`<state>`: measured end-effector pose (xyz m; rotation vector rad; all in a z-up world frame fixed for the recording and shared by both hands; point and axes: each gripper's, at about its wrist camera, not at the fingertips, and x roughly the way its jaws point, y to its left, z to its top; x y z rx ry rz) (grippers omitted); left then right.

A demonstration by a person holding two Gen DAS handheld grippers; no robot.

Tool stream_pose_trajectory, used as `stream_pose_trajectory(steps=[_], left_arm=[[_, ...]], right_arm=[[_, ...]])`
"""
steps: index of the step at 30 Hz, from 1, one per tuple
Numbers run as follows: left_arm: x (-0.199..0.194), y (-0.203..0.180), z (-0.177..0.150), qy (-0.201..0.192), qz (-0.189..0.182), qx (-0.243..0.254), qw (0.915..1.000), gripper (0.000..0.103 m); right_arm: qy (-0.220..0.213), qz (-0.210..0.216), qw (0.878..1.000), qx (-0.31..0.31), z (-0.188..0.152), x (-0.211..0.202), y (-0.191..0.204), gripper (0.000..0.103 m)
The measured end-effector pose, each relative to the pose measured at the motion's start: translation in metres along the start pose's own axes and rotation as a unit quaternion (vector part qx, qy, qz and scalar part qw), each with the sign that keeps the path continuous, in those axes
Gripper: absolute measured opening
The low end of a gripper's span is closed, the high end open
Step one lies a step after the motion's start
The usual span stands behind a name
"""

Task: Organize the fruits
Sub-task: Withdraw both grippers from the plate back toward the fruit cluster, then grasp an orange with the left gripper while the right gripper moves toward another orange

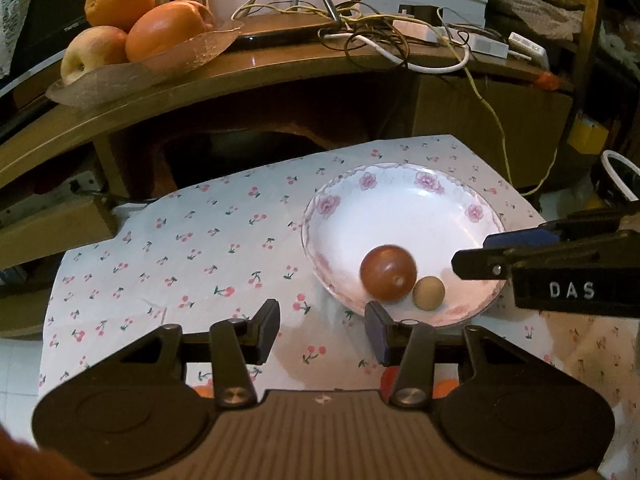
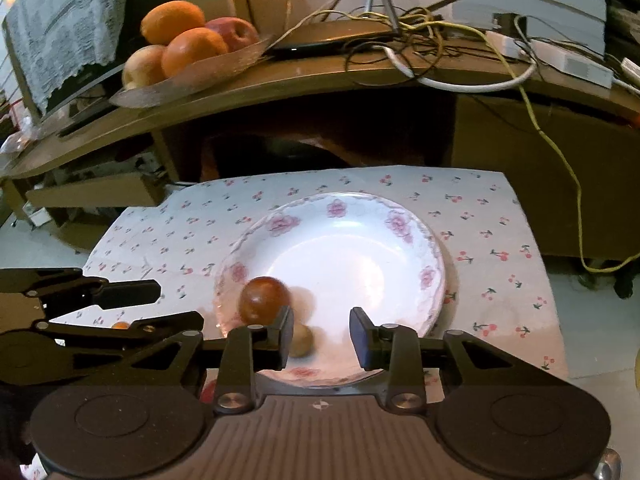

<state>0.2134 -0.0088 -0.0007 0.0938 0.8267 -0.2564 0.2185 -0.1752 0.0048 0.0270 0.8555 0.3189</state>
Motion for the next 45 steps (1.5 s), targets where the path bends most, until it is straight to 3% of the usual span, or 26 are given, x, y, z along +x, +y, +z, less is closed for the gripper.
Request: stream_pose_trajectory(steps=[27,36,42,45], left_arm=[[-0.016,0.007,-0.019,0.011,0.007,0.023,0.9996,0.053],[-0.026,0.031,-0.041,0.023,0.014,0.035,0.999,0.058],[-0.028,0.039,-0.056,0.04,-0.009,0.047,0.9981,0.058],[-0.03,0.037,-0.059,0.033,-0.004,0.067,0.9972,0.058]], right_arm=[[0.039,0.014,0.998,-0.05,-0.019,-0.004,0.028,0.037],[0.052,0.023,0.997,-0.058,-0.024,-0.005,0.03,0.039],[0.07,0.029,0.995,-0.067,-0.031,-0.002,0.031,0.042],[0.075,0.032,0.994,-0.069,-0.034,-0.002,0.032,0.042]])
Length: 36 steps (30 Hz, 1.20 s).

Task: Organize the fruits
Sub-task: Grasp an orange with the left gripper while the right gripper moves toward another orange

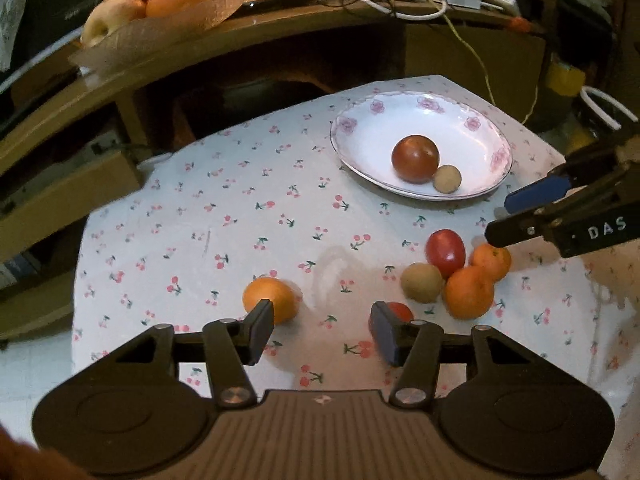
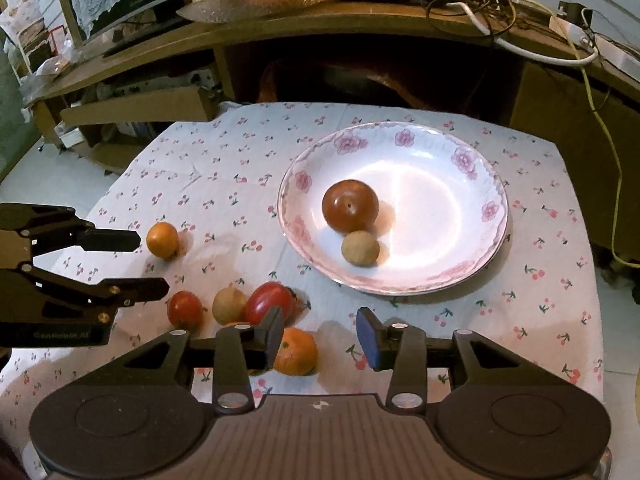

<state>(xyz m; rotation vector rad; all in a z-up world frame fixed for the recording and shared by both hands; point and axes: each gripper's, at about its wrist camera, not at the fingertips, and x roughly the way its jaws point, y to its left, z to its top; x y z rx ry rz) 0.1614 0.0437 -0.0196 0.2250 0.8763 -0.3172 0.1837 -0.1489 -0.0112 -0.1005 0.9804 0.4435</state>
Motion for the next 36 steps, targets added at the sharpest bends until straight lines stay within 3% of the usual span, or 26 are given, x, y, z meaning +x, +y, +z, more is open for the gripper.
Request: stream_pose_trajectory(steps=[6,18,24,31,36], left_arm=[[0.016,0.024,0.003,0.009,0.014,-0.048,0.9987,0.058],[0.045,0.031,0.007,0.015,0.021,-0.073,0.997,0.058],[0.042,0.031,0.005,0.011,0.02,-0.074,0.997,0.039],[0.034,0.032,0.001,0.012,0.015,-0.07,0.9974,0.039],[0.032,0.035,-0.001,0.012,0.008,-0.076,0.997,0.039]], right_arm=[[0.008,0.004,1.0,0.001,-0.003,0.002,-0.002,0.042],[0.013,0.009,1.0,-0.001,0.0,0.004,-0.003,0.043],[0.024,0.016,1.0,-0.002,-0.002,0.008,-0.005,0.043],[0.035,0.034,0.998,-0.038,-0.005,0.008,0.005,0.043],[0.036,0.023,0.996,-0.074,-0.006,0.009,0.01,0.043]])
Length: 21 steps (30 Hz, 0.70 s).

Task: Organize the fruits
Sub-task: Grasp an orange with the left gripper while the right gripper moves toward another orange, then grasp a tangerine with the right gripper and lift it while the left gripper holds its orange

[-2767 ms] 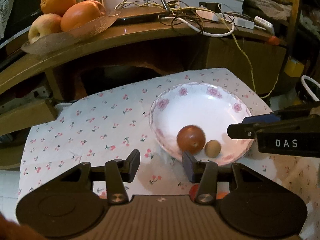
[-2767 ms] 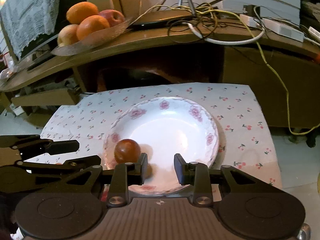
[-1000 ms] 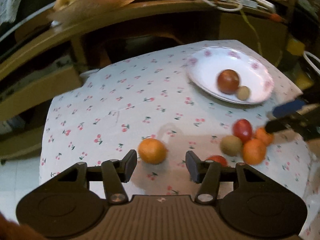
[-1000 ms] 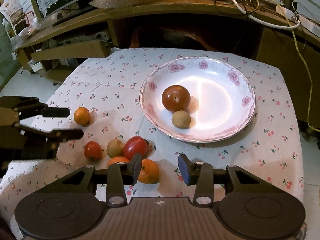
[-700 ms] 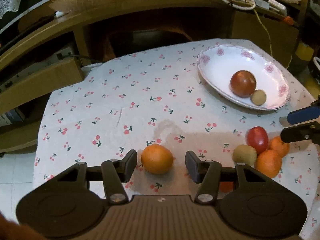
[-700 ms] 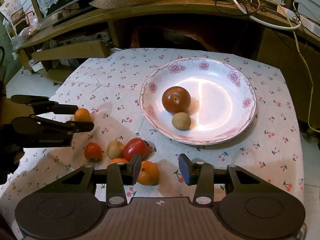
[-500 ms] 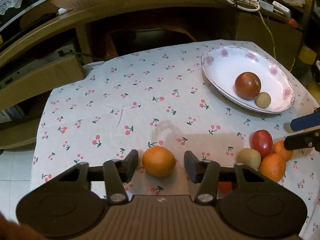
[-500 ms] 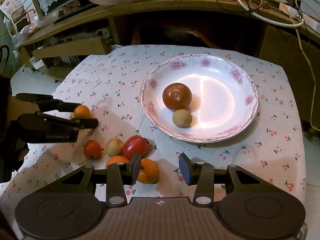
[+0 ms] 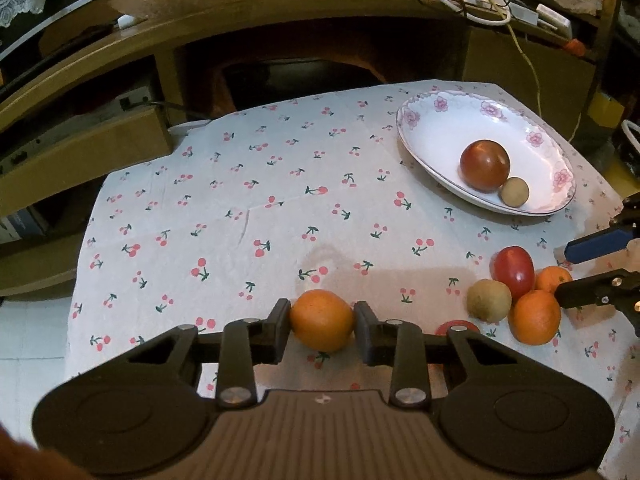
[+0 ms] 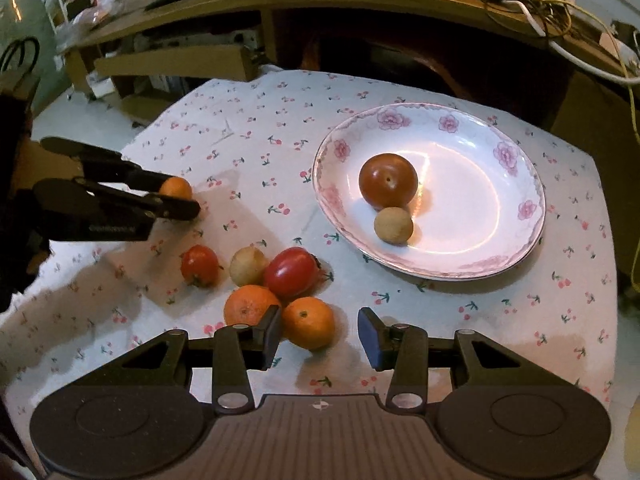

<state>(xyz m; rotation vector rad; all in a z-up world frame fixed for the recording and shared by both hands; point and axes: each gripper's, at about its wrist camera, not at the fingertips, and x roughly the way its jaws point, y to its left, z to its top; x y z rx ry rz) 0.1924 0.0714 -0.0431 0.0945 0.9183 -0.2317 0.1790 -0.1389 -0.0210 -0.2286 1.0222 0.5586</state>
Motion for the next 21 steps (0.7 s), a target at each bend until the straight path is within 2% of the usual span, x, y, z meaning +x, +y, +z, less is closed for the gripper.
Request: stream_pose_trajectory(steps=[11,16,18,21], left_arm=[[0.004,0.001,-0.001,0.007,-0.009,0.001,0.9999,0.039],[0.004,0.0,-0.002,0.004,-0.009,0.006,0.9999,0.039],[0.003,0.001,-0.003,0.003,-0.011,0.004,0.9999,0.039],[0.003,0.0,-0.004,0.001,-0.009,0.006,0.9999,0.039]], right_arm=[[0.036,0.028,0.997,-0.059,-0.006,0.002,0.001,0.043],[0.035,0.018,0.997,-0.073,-0.005,0.012,0.006,0.042],[0.028,0.014,0.997,-0.073,-0.003,0.013,0.007,0.04],[0.03,0.008,0.997,-0.07,-0.002,0.015,0.007,0.03]])
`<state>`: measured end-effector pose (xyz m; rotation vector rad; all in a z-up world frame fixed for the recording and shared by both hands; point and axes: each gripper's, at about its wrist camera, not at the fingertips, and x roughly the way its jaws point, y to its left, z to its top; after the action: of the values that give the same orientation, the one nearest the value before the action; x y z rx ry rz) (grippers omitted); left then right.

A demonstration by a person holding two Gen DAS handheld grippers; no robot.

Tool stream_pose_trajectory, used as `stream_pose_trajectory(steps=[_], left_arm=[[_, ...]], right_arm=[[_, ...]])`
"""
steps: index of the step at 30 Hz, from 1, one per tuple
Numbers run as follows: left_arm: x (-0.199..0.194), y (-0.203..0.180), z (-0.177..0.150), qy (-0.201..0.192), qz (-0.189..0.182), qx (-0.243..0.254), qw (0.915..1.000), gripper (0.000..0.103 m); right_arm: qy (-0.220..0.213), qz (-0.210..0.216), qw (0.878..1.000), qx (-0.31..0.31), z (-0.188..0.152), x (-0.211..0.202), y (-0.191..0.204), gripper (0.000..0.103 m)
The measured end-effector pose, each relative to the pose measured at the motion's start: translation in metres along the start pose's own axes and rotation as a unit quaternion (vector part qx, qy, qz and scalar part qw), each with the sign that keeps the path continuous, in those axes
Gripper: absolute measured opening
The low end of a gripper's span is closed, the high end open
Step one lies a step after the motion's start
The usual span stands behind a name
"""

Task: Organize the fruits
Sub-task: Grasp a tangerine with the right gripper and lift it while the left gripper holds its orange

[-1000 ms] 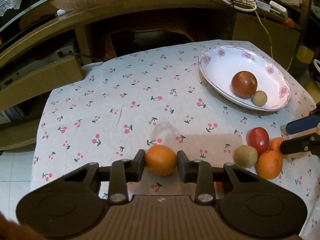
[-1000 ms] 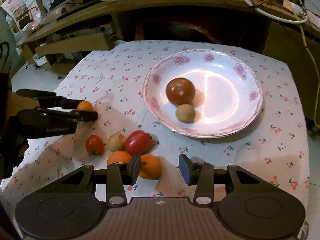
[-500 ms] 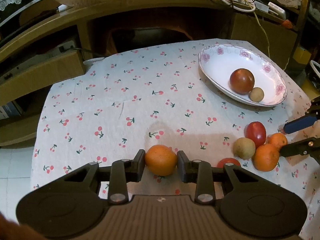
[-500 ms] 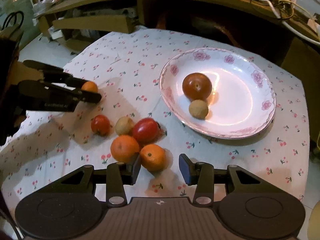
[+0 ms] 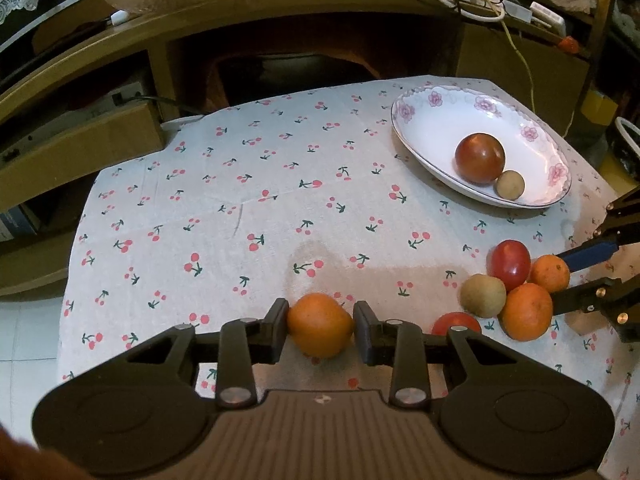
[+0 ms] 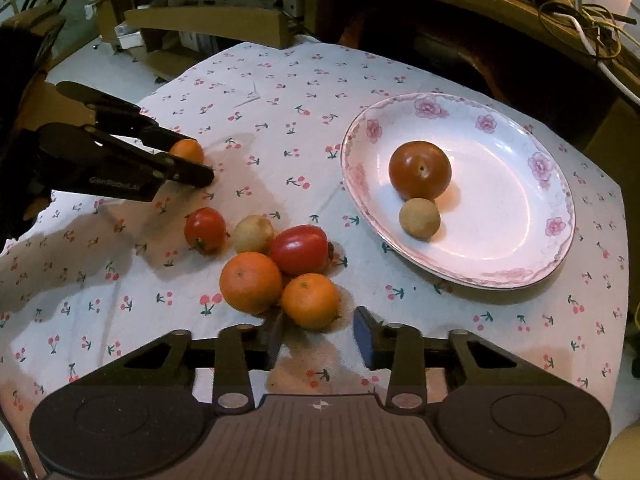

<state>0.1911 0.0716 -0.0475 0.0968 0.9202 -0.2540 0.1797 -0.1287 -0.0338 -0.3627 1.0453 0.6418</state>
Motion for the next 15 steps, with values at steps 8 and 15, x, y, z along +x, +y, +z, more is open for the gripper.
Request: stream_pose_trajectory(steps=[8,15], left_arm=[[-0.007,0.001,-0.006,0.001,0.007,0.006,1.0,0.038],[-0.041,-0.01,-0.019,-0.001,-0.01,0.0,1.0,0.038]], right_arm=[[-0.001,-0.004,0.999,0.034,-0.006,-0.004,-0.002,0.028],[-0.011,-0.01,1.0,0.027,-0.013,-0.019,0.014,0.028]])
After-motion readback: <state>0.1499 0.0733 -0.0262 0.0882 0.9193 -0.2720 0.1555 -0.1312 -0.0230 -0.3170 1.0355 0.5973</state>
